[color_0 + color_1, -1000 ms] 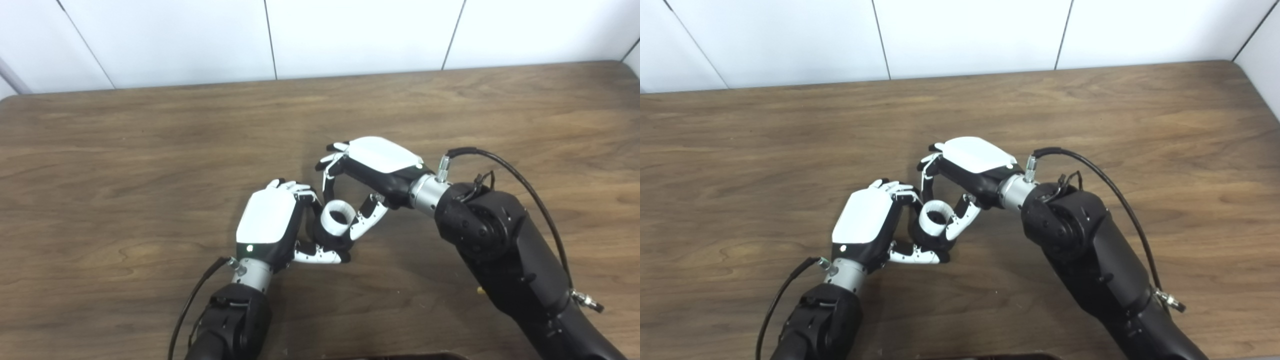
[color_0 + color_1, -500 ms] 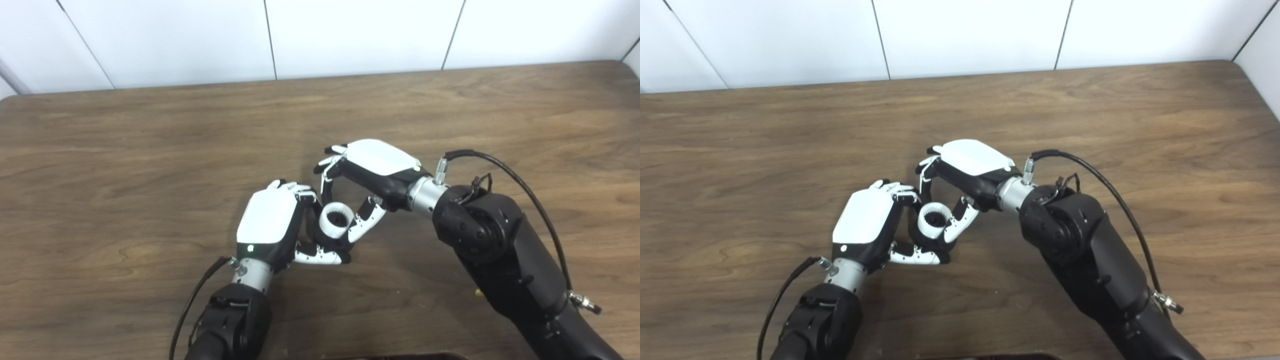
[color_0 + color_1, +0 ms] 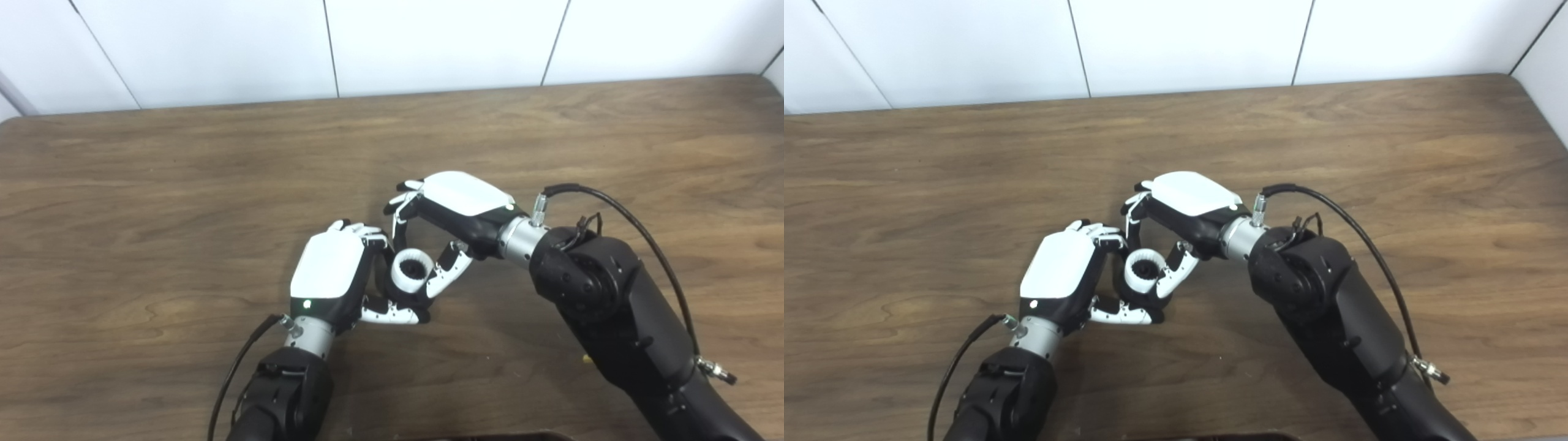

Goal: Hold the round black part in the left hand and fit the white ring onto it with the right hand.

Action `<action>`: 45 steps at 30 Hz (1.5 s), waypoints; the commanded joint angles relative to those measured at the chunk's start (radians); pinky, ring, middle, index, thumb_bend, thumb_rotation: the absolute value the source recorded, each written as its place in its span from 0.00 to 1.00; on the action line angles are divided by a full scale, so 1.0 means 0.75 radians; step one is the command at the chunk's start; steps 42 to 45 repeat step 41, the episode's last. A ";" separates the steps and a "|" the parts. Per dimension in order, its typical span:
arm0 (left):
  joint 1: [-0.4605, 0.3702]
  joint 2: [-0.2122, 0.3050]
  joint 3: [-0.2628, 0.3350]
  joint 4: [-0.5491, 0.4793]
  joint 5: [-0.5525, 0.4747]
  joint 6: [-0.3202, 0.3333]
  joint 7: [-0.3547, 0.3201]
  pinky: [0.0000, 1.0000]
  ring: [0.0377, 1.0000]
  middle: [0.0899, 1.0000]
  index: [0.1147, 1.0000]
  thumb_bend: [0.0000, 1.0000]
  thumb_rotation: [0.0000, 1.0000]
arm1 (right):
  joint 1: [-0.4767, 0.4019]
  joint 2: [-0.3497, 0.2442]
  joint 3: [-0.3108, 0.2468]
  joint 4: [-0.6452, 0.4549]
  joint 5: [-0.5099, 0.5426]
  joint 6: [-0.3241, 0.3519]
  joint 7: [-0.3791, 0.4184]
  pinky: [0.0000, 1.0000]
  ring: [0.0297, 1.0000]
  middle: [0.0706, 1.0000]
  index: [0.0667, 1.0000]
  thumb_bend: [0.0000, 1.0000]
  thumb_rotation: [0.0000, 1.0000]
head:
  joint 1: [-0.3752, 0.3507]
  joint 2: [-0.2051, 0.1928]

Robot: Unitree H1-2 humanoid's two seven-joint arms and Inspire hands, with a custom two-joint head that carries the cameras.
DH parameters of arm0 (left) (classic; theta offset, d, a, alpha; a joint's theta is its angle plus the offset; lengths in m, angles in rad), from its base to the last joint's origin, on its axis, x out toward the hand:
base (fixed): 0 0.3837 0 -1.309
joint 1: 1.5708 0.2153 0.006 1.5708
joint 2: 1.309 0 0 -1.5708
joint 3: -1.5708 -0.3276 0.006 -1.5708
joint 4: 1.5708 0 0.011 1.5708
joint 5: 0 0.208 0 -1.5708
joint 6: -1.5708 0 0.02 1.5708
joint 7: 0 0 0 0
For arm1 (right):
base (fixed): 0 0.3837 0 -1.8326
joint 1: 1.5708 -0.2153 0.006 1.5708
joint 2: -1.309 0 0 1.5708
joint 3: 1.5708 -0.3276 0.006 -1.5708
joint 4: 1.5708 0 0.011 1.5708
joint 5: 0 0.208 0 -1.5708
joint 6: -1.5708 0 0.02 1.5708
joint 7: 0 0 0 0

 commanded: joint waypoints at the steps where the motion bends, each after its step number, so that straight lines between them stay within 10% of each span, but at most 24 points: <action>1: 0.007 -0.006 -0.018 0.004 0.006 -0.013 -0.026 0.92 0.83 0.75 0.42 0.52 0.05 | -0.038 -0.003 -0.019 -0.022 0.001 -0.025 -0.031 1.00 0.97 0.87 0.65 0.94 0.29 | 0.001 0.000; 17: 0.003 -0.007 -0.018 0.006 0.019 -0.004 -0.037 0.93 0.84 0.75 0.42 0.52 0.05 | -0.044 -0.008 -0.027 -0.047 -0.031 -0.013 -0.014 0.99 1.00 1.00 0.90 1.00 0.28 | -0.005 -0.003; 45: 0.002 0.027 0.011 0.023 -0.038 -0.034 -0.009 0.92 0.84 0.74 0.42 0.52 0.06 | -0.041 -0.067 -0.148 -0.104 0.028 0.074 0.055 1.00 1.00 1.00 0.95 1.00 0.47 | -0.027 -0.027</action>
